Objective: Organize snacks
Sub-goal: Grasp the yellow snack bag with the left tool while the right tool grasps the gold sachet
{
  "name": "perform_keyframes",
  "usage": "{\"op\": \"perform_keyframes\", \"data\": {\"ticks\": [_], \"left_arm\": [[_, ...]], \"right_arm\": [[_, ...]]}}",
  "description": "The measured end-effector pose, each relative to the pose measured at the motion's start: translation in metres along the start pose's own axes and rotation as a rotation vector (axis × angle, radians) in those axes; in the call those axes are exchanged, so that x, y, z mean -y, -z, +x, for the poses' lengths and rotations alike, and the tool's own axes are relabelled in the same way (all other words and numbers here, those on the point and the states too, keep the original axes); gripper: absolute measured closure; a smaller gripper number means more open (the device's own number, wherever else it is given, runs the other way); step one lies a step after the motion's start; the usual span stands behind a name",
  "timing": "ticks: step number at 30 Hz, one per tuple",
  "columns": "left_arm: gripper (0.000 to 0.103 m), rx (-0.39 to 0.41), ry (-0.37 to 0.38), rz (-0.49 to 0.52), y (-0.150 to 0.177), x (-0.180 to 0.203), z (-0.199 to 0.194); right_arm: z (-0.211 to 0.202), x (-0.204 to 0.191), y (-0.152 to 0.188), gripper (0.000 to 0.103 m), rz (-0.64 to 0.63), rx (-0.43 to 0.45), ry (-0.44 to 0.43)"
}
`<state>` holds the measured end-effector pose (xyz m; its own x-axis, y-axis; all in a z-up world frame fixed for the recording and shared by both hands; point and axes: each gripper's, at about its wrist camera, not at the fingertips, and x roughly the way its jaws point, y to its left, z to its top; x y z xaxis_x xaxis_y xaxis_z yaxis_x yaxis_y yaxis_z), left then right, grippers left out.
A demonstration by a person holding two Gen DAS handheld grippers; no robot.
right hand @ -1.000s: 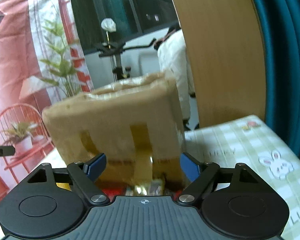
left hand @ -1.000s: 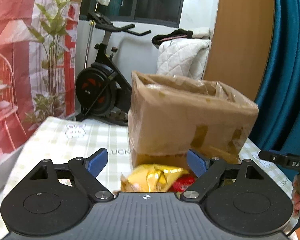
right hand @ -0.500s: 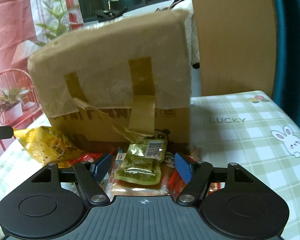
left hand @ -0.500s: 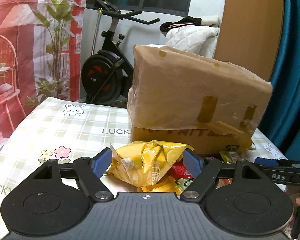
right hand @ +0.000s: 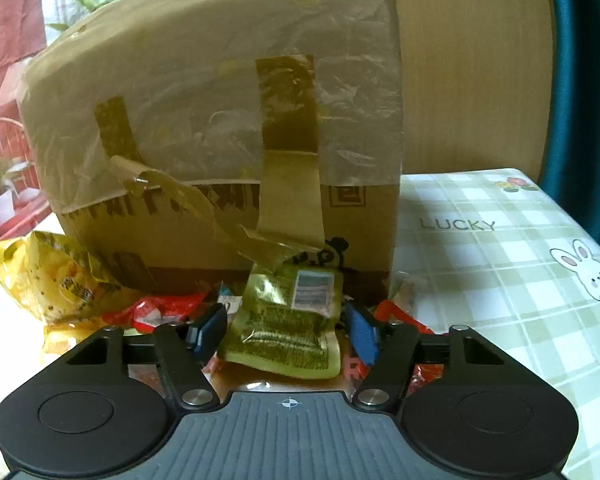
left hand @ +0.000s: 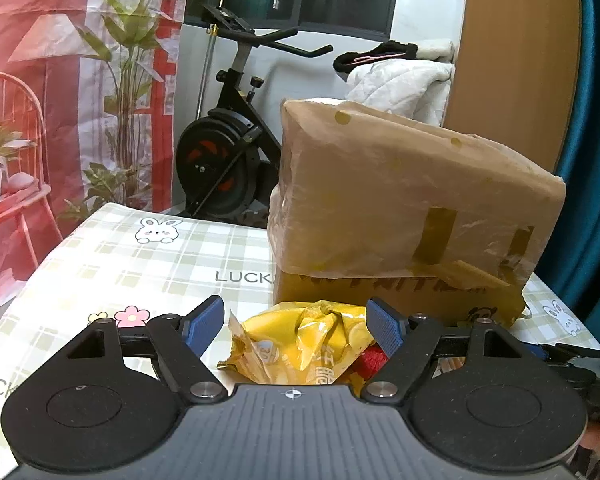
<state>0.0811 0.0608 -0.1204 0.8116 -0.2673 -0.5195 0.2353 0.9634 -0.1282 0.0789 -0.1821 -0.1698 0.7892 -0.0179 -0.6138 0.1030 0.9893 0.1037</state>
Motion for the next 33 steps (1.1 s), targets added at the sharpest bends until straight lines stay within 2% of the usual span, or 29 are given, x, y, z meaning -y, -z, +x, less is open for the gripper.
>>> {"op": "perform_keyframes", "data": {"ticks": [13,16,20,23,28,33], "left_arm": [[0.023,-0.017,0.003,-0.029,-0.001,-0.006,0.002],[0.022,-0.013,-0.005,-0.076,-0.011,-0.01,0.007],[0.021,-0.026,-0.001,-0.091,-0.028,-0.011,0.029],[0.021,-0.062,-0.015,-0.099,-0.032,-0.011,0.05],[0.021,-0.153,-0.021,-0.11,-0.02,-0.018,0.071],[0.017,-0.202,0.056,-0.141,-0.002,-0.028,0.06]], "right_arm": [[-0.027,0.013,0.012,0.052,0.036,0.048,-0.039],[-0.031,0.011,0.012,0.052,0.039,0.056,-0.044],[-0.031,0.012,0.011,0.052,0.048,0.053,-0.05],[-0.029,0.012,0.012,0.052,0.054,0.05,-0.054],[-0.029,0.012,0.015,0.052,0.061,0.044,-0.064],[-0.03,0.012,0.015,0.052,0.068,0.046,-0.071]]}}
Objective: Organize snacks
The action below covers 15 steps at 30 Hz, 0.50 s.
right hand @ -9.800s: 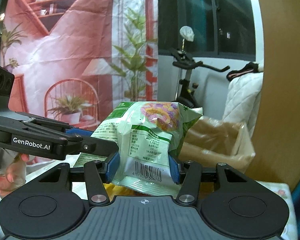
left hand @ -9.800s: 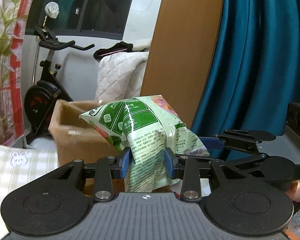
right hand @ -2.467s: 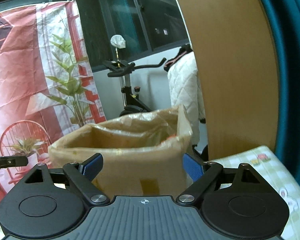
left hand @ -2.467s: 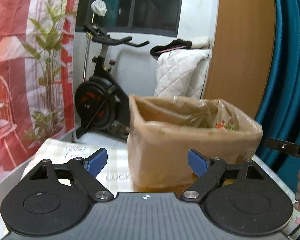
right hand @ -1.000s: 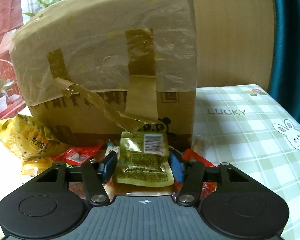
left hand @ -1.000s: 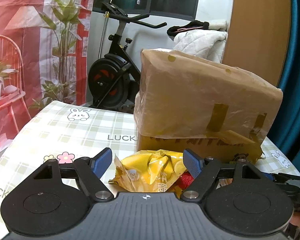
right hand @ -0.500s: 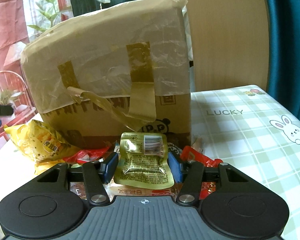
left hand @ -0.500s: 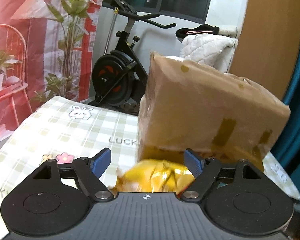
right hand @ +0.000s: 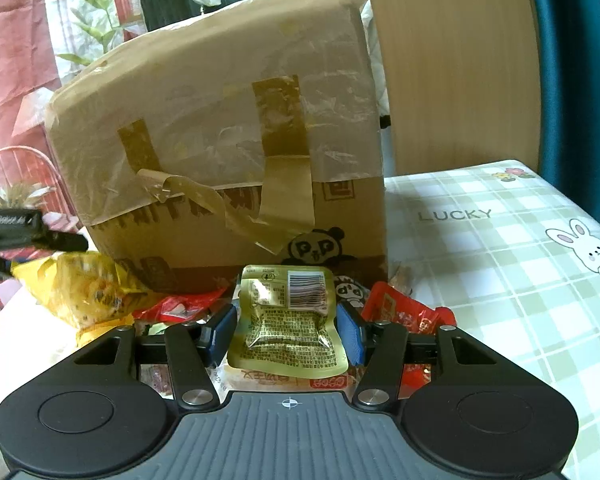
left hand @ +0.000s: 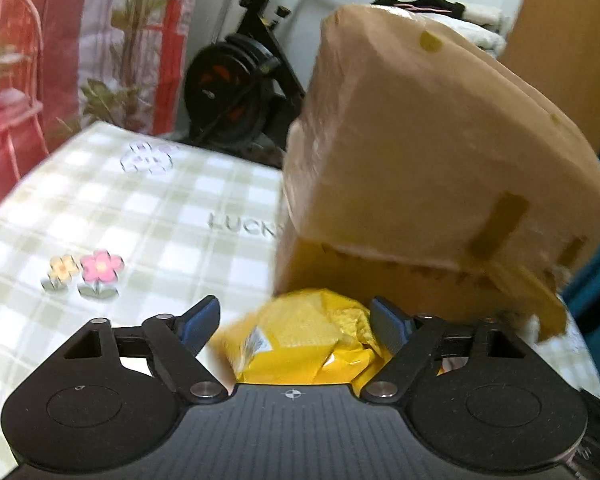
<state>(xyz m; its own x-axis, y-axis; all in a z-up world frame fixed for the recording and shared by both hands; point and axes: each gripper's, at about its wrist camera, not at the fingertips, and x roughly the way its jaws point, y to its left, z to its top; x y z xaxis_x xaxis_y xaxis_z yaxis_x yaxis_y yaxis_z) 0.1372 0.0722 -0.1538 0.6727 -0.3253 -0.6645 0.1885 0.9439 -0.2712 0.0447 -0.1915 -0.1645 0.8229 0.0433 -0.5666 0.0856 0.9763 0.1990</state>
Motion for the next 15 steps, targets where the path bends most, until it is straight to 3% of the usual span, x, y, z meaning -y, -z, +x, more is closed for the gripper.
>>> {"op": "perform_keyframes", "data": {"ticks": [6,15], "left_arm": [[0.01,-0.022,0.042,0.028,0.024,-0.003,-0.016],[0.003,-0.024,0.056,-0.021,0.032,-0.011,-0.008]], "right_arm": [[-0.001,-0.001,0.001,0.052,0.009,0.001,-0.011],[-0.004,-0.004,0.003,0.052,0.009,-0.002,-0.018]]}}
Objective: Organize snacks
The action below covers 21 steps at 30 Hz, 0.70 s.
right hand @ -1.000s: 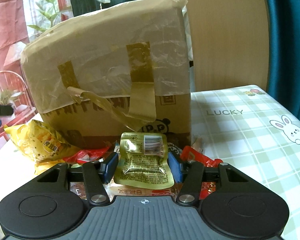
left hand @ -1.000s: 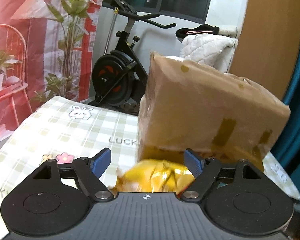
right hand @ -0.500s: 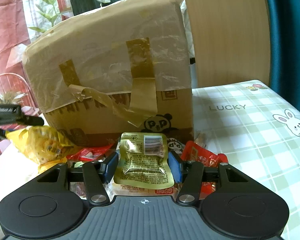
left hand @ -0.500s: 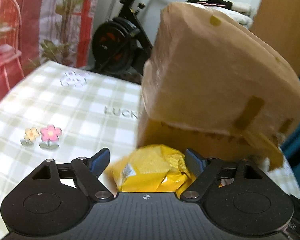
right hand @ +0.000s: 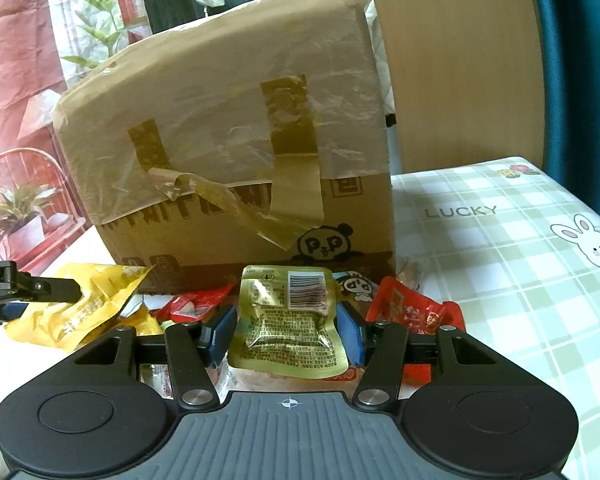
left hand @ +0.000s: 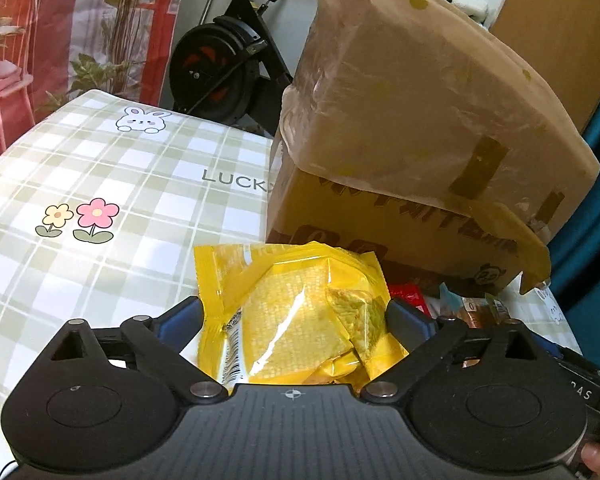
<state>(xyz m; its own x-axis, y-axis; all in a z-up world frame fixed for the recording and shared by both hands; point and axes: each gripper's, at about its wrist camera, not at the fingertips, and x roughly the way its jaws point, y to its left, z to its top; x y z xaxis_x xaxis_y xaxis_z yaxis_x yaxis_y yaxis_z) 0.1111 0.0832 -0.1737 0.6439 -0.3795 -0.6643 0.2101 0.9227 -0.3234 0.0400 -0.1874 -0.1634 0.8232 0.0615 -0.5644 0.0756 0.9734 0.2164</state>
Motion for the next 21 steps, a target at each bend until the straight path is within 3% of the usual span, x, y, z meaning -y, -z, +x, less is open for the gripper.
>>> {"op": "perform_keyframes", "data": {"ticks": [2,4,6,9,11,12,13,17,18,19,21], "left_arm": [[0.001,0.006,0.004,-0.013,-0.001,-0.003,0.004],[0.001,-0.046,0.008,-0.027,0.0,-0.005,0.013],[0.009,-0.105,-0.025,-0.032,0.004,-0.007,0.026],[0.017,-0.074,-0.044,-0.025,0.013,-0.009,0.029],[0.03,-0.061,-0.053,-0.029,0.013,-0.01,0.027],[0.048,-0.053,-0.046,-0.026,0.012,-0.01,0.025],[0.055,-0.043,-0.044,-0.014,0.011,-0.009,0.023],[0.069,0.029,-0.06,0.062,0.008,0.0,0.006],[0.078,0.037,-0.057,0.075,0.007,0.002,0.002],[0.099,0.041,-0.057,0.085,0.007,0.005,-0.002],[0.099,0.034,-0.057,0.098,0.009,0.007,-0.006]], "right_arm": [[0.0,0.0,0.0,0.052,0.002,0.0,-0.001],[0.0,0.0,0.0,0.052,0.002,0.0,-0.004],[0.001,0.0,0.0,0.052,0.002,0.0,-0.005],[0.0,0.001,0.001,0.052,0.004,0.003,-0.007],[0.0,0.001,0.001,0.052,0.006,0.002,-0.007],[-0.001,0.002,0.001,0.052,0.006,0.001,-0.006],[-0.001,0.002,0.001,0.052,0.006,0.001,-0.007],[-0.002,0.0,0.001,0.052,0.008,0.005,-0.01],[-0.002,-0.001,0.001,0.052,0.008,0.005,-0.012],[-0.003,-0.001,0.001,0.052,0.008,0.005,-0.013],[-0.004,-0.002,0.001,0.052,0.006,0.006,-0.014]]}}
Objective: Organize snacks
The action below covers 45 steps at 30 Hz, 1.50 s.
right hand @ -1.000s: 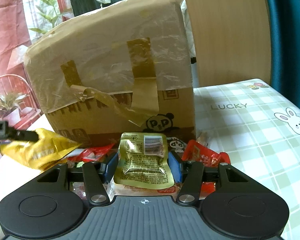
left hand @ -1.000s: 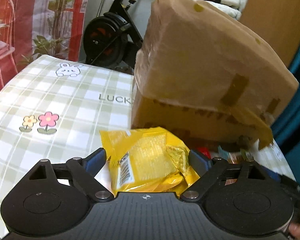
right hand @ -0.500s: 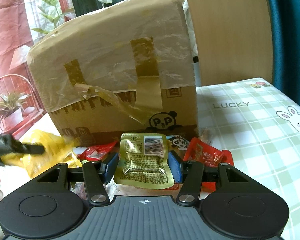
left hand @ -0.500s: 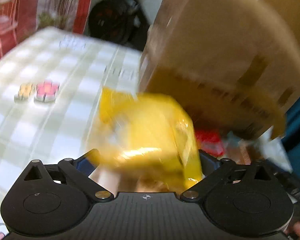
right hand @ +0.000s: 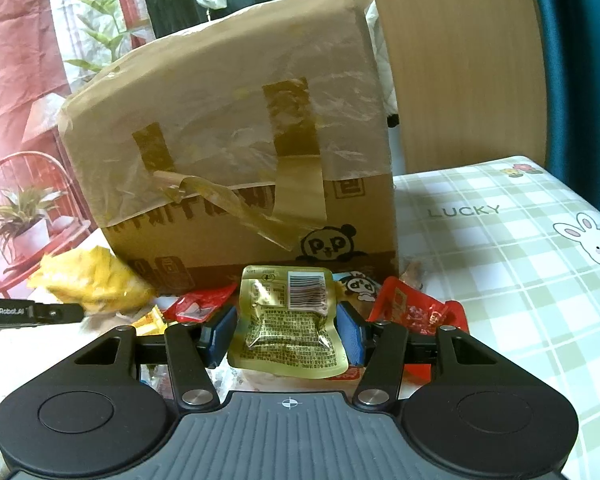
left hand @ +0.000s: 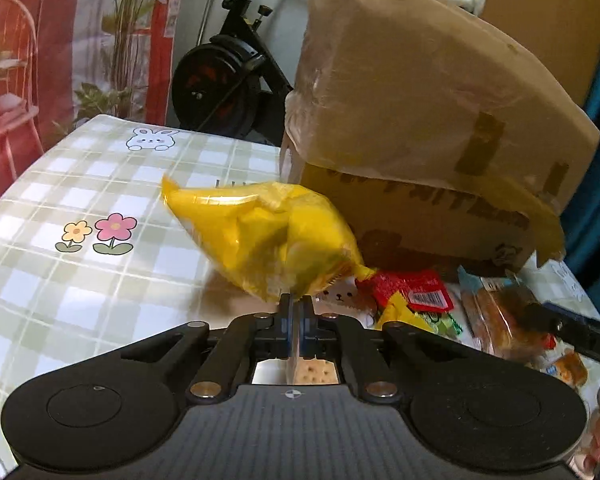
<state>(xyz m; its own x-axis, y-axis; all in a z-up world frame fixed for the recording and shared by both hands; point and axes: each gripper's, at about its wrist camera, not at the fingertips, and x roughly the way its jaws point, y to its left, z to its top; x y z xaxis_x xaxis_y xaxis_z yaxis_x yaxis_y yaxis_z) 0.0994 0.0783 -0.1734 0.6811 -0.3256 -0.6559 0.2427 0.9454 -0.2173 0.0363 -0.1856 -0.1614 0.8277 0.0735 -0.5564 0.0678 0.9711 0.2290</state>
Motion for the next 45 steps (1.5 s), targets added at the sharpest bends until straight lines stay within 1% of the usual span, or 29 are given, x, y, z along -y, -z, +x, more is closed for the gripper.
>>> {"op": "perform_keyframes", "data": {"ticks": [3,4,5,6,7,8,9,10,13,17,19,21,26,29,30,31,32,33,34,35,36,37,39,41,43,45], "left_arm": [[0.098,-0.043,0.023,-0.026,0.006,-0.002,-0.001],[0.093,-0.064,0.042,-0.051,0.008,-0.005,-0.002],[0.086,-0.079,0.06,-0.073,0.01,-0.008,-0.004],[0.056,-0.08,0.072,-0.089,0.011,-0.012,-0.006],[0.026,-0.065,0.068,-0.103,0.011,-0.015,-0.01],[0.019,-0.037,0.053,-0.124,0.011,-0.019,-0.014],[0.017,-0.007,0.045,-0.149,0.011,-0.023,-0.019],[0.017,0.011,0.048,-0.181,0.009,-0.028,-0.022],[0.016,0.02,0.061,-0.315,-0.001,-0.044,-0.018],[0.016,0.052,0.002,-0.439,-0.013,-0.058,-0.005],[0.015,0.057,-0.003,-0.495,-0.018,-0.061,0.004],[0.014,0.062,-0.014,-0.526,-0.021,-0.06,0.012],[0.014,0.059,-0.065,-0.549,-0.028,-0.058,0.032],[0.01,0.068,-0.064,-0.566,-0.025,-0.061,0.038],[0.01,0.073,-0.065,-0.567,-0.023,-0.061,0.038],[0.013,0.078,-0.065,-0.565,-0.023,-0.06,0.039],[0.018,0.084,-0.061,-0.553,-0.023,-0.059,0.038],[0.03,0.1,-0.043,-0.532,-0.023,-0.057,0.034],[0.032,0.104,-0.039,-0.509,-0.024,-0.054,0.031],[0.033,0.103,-0.052,-0.492,-0.024,-0.051,0.029],[0.036,0.111,-0.058,-0.469,-0.024,-0.049,0.024],[0.045,0.12,-0.06,-0.448,-0.023,-0.047,0.02],[0.049,0.139,-0.045,-0.417,-0.023,-0.045,0.008],[0.051,0.148,-0.077,-0.354,-0.024,-0.038,-0.001],[0.053,0.165,-0.084,-0.295,-0.025,-0.032,-0.011],[0.053,0.173,-0.08,-0.266,-0.023,-0.028,-0.02]], "right_arm": [[-0.003,-0.001,-0.001,0.052,-0.002,0.006,-0.004],[-0.004,-0.001,-0.001,0.052,-0.003,0.008,-0.005],[-0.005,-0.001,-0.002,0.052,-0.002,0.01,-0.006],[-0.005,-0.001,-0.002,0.052,-0.002,0.011,-0.006],[-0.006,-0.001,-0.002,0.052,-0.001,0.012,-0.007],[-0.007,-0.001,-0.002,0.052,-0.002,0.013,-0.008],[-0.007,-0.001,-0.002,0.052,-0.001,0.013,-0.008],[-0.007,-0.001,-0.002,0.052,0.0,0.013,-0.008],[-0.007,-0.003,-0.002,0.052,-0.004,0.014,-0.013],[-0.006,-0.004,-0.002,0.052,-0.005,0.014,-0.017],[-0.004,-0.004,-0.002,0.052,-0.008,0.012,-0.018],[-0.004,-0.003,-0.003,0.052,-0.008,0.01,-0.02],[-0.001,-0.002,-0.002,0.052,-0.001,0.004,-0.022],[0.0,-0.001,-0.002,0.052,-0.001,0.001,-0.022],[0.0,-0.001,-0.001,0.052,-0.001,0.0,-0.021],[0.001,-0.001,-0.001,0.052,0.001,-0.002,-0.02],[0.001,-0.001,-0.001,0.052,0.003,-0.003,-0.02],[0.002,0.0,-0.001,0.052,0.004,-0.005,-0.018],[0.002,0.0,-0.001,0.052,0.005,-0.006,-0.016],[0.002,0.001,-0.001,0.052,0.006,-0.006,-0.015],[0.002,0.001,-0.001,0.052,0.005,-0.005,-0.014],[0.002,0.001,-0.001,0.052,0.005,-0.005,-0.014],[0.0,0.0,-0.002,0.052,0.001,-0.002,-0.017],[-0.003,-0.003,-0.002,0.052,-0.007,0.0,-0.019],[-0.006,-0.004,-0.003,0.052,-0.013,0.002,-0.02],[-0.01,-0.005,-0.003,0.052,-0.016,0.004,-0.021]]}}
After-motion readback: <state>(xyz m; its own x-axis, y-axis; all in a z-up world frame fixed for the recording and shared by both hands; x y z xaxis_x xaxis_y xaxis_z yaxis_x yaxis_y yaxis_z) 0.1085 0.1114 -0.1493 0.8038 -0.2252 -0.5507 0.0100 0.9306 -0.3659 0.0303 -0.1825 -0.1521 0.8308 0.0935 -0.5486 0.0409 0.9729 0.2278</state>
